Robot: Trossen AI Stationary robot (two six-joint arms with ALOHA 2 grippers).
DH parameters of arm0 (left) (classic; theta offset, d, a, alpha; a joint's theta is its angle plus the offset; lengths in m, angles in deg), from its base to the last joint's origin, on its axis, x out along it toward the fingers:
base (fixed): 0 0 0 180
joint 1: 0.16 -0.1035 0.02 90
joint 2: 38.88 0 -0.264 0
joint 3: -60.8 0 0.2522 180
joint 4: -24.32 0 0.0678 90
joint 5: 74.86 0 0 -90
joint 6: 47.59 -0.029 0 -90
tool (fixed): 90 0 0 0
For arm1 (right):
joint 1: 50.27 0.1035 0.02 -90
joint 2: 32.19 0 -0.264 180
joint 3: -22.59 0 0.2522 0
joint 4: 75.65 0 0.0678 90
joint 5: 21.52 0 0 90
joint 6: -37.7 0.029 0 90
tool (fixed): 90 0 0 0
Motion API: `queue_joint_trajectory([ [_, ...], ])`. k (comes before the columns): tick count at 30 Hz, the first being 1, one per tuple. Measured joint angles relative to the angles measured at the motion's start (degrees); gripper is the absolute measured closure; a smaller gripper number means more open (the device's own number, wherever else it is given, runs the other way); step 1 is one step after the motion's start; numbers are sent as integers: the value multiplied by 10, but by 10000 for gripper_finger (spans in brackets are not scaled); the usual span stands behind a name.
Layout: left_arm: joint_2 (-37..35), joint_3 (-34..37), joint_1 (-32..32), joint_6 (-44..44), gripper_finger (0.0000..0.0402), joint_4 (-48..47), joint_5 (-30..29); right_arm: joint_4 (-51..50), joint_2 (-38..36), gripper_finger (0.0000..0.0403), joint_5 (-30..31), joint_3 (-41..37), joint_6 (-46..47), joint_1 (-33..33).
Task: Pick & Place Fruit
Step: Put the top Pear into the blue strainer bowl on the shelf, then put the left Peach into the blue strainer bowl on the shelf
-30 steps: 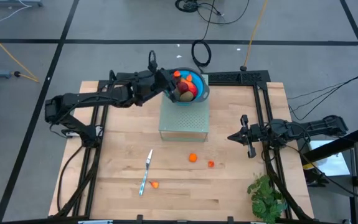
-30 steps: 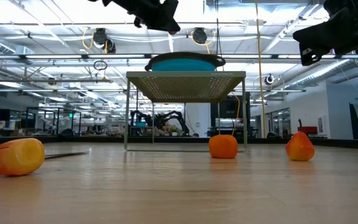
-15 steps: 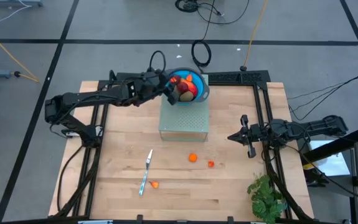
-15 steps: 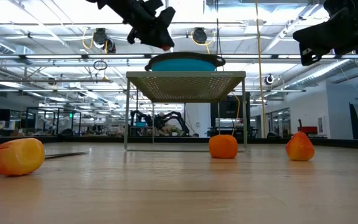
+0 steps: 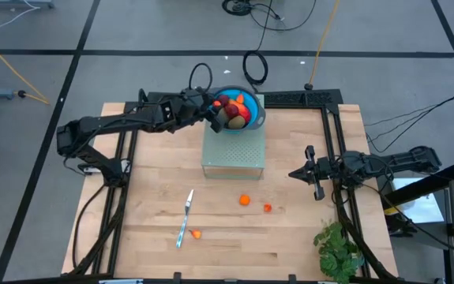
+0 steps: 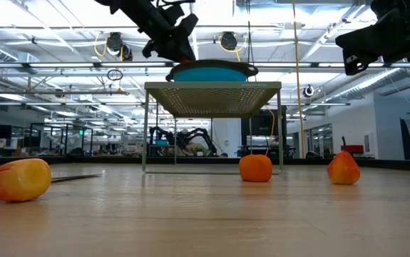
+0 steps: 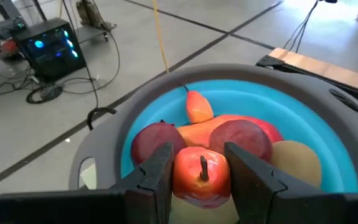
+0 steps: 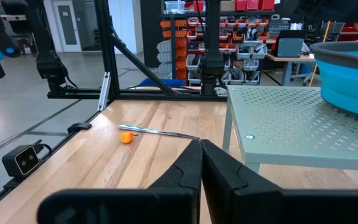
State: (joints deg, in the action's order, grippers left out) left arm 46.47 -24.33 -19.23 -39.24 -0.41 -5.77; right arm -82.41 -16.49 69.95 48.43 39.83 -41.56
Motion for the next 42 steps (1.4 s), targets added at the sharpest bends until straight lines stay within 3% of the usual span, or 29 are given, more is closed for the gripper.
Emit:
queue_joint_trajectory([
  [29,16,1,-4,12,269,-13,-2,0,0,403,2,0,0,0],
  [36,16,0,-6,12,203,-13,-2,0,0,403,2,0,0,0],
  [42,5,0,-7,-51,163,-1,-5,0,0,403,2,0,2,0],
])
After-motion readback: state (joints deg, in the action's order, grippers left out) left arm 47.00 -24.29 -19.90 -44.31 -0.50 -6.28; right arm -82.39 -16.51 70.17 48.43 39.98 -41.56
